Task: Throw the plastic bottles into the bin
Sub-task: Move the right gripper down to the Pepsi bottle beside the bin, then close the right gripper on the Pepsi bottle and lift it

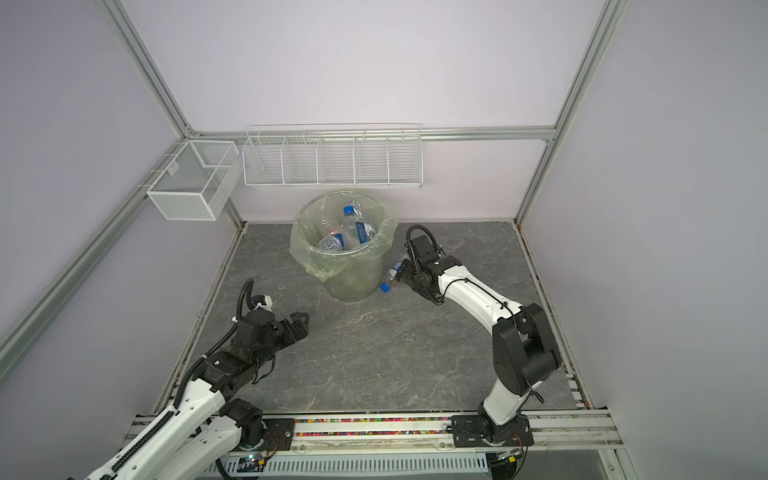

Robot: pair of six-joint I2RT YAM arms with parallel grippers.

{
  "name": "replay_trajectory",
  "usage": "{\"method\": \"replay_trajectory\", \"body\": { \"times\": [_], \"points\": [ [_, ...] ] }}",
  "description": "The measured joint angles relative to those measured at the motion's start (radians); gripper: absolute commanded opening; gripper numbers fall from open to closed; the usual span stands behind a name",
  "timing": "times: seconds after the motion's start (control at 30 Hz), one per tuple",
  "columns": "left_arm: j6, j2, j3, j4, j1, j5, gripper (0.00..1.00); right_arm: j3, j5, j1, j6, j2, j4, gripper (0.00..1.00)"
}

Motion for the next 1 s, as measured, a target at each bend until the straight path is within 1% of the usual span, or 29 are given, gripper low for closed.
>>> {"method": "replay_trajectory", "body": {
  "times": [0.1,0.27,0.4,0.53,0.77,1.0],
  "points": [
    [0.018,0.023,0.002,0.004,0.019,0.010,0.99,0.021,-0.011,-0.010,0.009,0.043,0.004,0.88],
    [0.052,0.090,0.033,0.004,0.020,0.016,0.99,0.056,-0.031,-0.016,0.011,0.121,0.031,0.88],
    [0.065,0.113,0.058,0.008,0.022,0.015,0.99,0.084,-0.040,-0.016,0.012,0.159,0.040,0.88],
    [0.065,0.113,0.062,0.022,0.022,0.019,0.99,0.136,-0.043,-0.023,0.014,0.186,0.043,0.89],
    [0.065,0.098,0.064,0.018,0.026,0.024,0.99,0.279,-0.063,-0.060,0.014,0.294,0.050,0.90],
    [0.059,0.056,0.056,0.021,0.026,0.027,0.99,0.338,-0.085,-0.062,0.027,0.378,0.048,0.97]
  ]
}}
